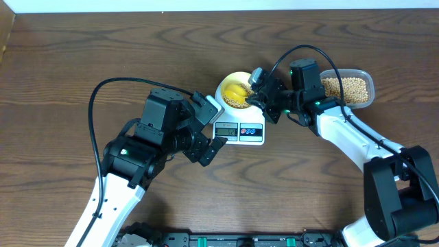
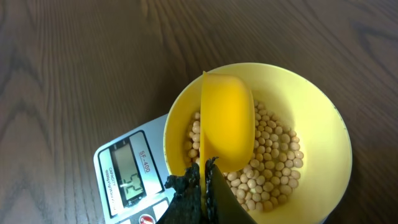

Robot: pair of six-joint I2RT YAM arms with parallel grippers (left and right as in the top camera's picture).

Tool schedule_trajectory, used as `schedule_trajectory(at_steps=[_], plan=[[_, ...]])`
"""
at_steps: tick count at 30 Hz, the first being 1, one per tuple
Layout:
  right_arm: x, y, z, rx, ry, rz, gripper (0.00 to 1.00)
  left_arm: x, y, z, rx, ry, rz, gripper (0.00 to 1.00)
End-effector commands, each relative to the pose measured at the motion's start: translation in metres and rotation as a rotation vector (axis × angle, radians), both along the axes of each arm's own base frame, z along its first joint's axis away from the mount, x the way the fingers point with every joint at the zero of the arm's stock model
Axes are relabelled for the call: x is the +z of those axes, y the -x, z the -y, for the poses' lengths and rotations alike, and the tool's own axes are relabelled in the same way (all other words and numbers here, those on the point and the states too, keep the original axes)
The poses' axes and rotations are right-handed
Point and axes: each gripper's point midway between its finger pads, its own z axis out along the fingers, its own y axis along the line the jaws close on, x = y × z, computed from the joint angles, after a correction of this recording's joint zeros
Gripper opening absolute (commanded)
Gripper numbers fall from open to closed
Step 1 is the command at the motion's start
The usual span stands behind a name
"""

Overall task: Scoop item into bowl and weigh 50g on scale
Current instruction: 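Tilt the scoop with the right gripper to drop beans into the bowl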

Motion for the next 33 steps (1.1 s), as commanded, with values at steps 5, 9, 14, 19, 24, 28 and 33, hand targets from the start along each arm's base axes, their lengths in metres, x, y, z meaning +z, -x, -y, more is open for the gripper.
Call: schedule_trajectory(at_steps=[5, 9, 14, 19, 24, 28, 33], plan=[[0.005, 0.002, -0.004, 0.01, -0.026, -0.014, 0.01, 0.0, 0.0, 0.0, -0.014, 0.0, 0.002, 0.94], [0.007, -0.003, 0.0, -0.026, -0.044, -0.035, 0.01, 0.0, 0.0, 0.0, -0.015, 0.001, 0.002, 0.94], [0.008, -0.01, 0.01, -0.101, -0.077, -0.094, 0.01, 0.0, 0.0, 0.0, -0.014, 0.0, 0.002, 0.94], [0.011, -0.015, 0.018, -0.144, -0.121, -0.148, 0.01, 0.0, 0.0, 0.0, -0.014, 0.0, 0.002, 0.94], [0.013, -0.017, 0.021, -0.148, -0.129, -0.144, 0.01, 0.0, 0.0, 0.0, -0.015, 0.001, 0.002, 0.94], [0.016, -0.019, 0.018, -0.116, -0.117, -0.082, 0.01, 0.0, 0.0, 0.0, -0.015, 0.001, 0.002, 0.94], [0.009, -0.022, 0.017, -0.11, -0.038, -0.004, 0.01, 0.0, 0.0, 0.0, -0.014, 0.0, 0.002, 0.94]])
